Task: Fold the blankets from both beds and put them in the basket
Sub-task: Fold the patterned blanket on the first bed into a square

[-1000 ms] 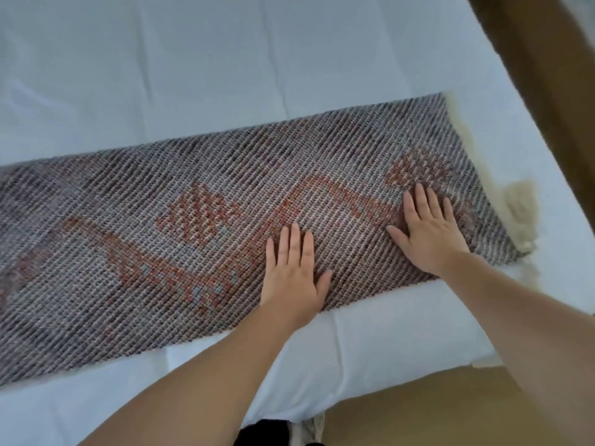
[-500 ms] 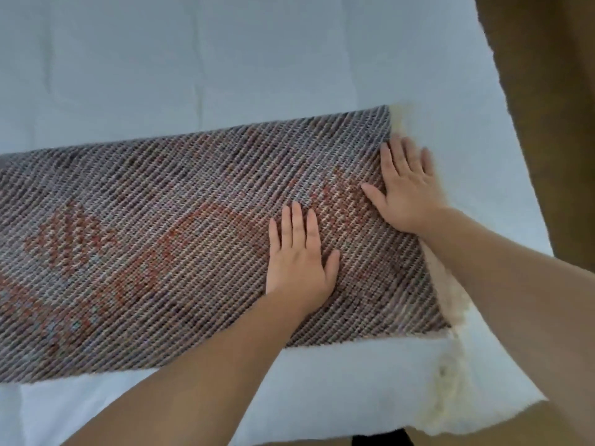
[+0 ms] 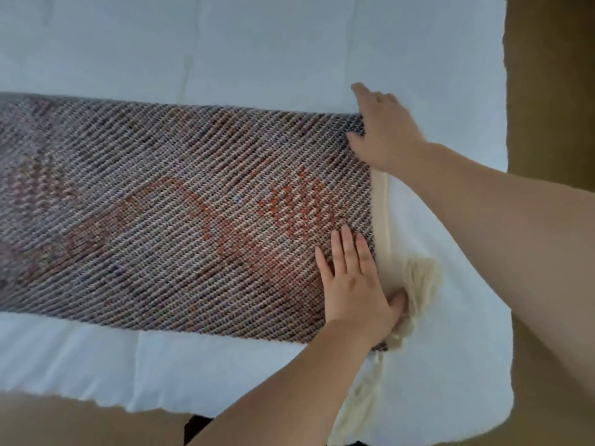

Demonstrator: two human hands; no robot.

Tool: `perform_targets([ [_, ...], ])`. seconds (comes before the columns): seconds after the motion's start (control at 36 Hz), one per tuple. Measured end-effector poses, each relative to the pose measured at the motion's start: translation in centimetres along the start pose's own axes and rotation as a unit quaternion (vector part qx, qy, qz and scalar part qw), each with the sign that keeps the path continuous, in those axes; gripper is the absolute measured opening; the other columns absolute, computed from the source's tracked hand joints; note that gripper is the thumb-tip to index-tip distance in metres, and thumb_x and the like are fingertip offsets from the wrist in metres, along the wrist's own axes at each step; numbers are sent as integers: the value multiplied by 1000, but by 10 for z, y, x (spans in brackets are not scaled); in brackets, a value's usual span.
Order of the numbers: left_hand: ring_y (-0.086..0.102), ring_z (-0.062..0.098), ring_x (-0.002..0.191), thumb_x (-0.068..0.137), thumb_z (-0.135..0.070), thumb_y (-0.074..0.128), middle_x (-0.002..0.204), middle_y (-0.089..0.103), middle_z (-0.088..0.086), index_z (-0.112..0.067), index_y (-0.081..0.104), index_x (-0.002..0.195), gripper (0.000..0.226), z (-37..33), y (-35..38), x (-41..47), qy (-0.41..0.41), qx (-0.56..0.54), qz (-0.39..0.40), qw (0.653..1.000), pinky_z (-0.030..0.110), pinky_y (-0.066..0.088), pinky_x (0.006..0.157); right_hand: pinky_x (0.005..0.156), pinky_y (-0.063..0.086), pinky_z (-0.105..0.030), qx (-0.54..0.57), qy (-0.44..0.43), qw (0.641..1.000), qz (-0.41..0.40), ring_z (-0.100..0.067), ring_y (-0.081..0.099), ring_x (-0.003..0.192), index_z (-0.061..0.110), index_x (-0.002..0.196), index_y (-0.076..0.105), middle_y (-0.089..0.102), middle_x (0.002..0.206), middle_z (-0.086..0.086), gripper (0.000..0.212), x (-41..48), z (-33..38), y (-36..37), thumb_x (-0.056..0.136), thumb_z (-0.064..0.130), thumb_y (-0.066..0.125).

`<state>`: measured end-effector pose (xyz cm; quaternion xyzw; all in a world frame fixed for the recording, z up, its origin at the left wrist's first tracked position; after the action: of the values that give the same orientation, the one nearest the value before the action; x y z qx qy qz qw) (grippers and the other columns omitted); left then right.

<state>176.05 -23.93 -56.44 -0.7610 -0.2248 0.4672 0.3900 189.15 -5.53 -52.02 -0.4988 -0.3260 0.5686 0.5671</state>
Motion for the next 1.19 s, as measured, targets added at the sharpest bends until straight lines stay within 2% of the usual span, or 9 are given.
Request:
perform_targets([
  [0.14, -32, 34, 139, 90, -50, 37, 153, -33, 16, -1, -31, 139, 97, -12, -10, 4, -63, -59, 15, 996, 61, -20, 109, 83, 43, -33, 8, 73, 997, 28, -32, 55, 107, 9, 111, 62, 61, 113, -12, 28, 19, -11, -2, 87, 22, 55],
  [0.25, -22, 31, 144, 93, -41, 37, 156, -27, 12, -6, -26, 145, 89, -7, -18, -3, -61, -64, 22, 996, 59, -9, 114, 76, 39, -30, 47, 76, 996, 25, -29, 55, 103, 6, 104, 62, 60, 108, -11, 23, 20, -15, -8, 87, 19, 56],
  [0.33, 8, 31, 143, 95, -40, 40, 158, 1, 10, -11, -6, 150, 78, 3, -29, -11, -54, -54, 14, 997, 53, 16, 115, 74, 39, -30, 63, 68, 996, 14, -31, 55, 102, 4, 103, 61, 60, 106, -13, 20, 17, -11, -21, 88, 16, 56],
  [0.39, 32, 28, 131, 93, -33, 50, 148, 25, 7, -13, 12, 147, 69, 15, -42, -14, -79, -81, -1, 994, 47, 36, 103, 74, 39, -29, 72, 64, 995, 10, -31, 56, 102, 5, 102, 61, 60, 107, -13, 17, 13, -5, -32, 88, 14, 55],
  [0.53, 62, 30, 98, 89, -11, 53, 107, 59, 6, -16, 40, 112, 27, 45, -69, -22, -158, -191, -29, 968, 42, 50, 78, 72, 38, -28, 111, 55, 992, 8, -27, 54, 96, 10, 104, 60, 58, 108, -9, 16, 5, 16, -59, 87, 10, 57],
  [0.72, 62, 27, 95, 85, -3, 55, 100, 62, 2, -17, 45, 106, 27, 67, -102, -63, -173, -228, -64, 956, 42, 52, 81, 61, 45, -29, 146, 62, 987, 13, -30, 61, 80, 12, 103, 56, 55, 103, -7, 17, -15, 42, -99, 87, 8, 51],
  [0.97, 56, 26, 81, 84, -13, 56, 84, 54, -2, -17, 43, 90, 15, 123, -190, -164, -215, -179, -131, 951, 36, 44, 67, 66, 56, -42, 202, 93, 975, 19, -32, 66, 73, 19, 105, 52, 54, 104, -9, 25, -61, 107, -166, 84, 5, 49],
  [1.11, 56, 24, 78, 81, -8, 55, 81, 53, -3, -18, 43, 90, 18, 160, -239, -223, -234, -138, -165, 948, 40, 49, 67, 47, 42, -27, 237, 111, 965, 17, -29, 66, 67, 16, 108, 50, 51, 96, -6, 28, -80, 156, -205, 85, 0, 47],
  [1.19, 52, 21, 71, 81, 0, 49, 77, 47, -4, -19, 38, 87, 23, 178, -258, -255, -236, -128, -170, 948, 35, 41, 58, 49, 49, -30, 273, 119, 955, 11, -32, 65, 66, 13, 108, 49, 51, 96, -9, 28, -90, 185, -226, 84, -2, 48],
])
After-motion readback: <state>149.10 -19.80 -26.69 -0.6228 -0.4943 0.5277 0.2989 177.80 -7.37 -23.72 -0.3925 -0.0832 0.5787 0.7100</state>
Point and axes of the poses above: each hand's wrist, its own x-axis towards the middle knuckle, its own y-axis out of the palm, z = x × y, the point moved 5 cm from there along x, towards the middle knuckle
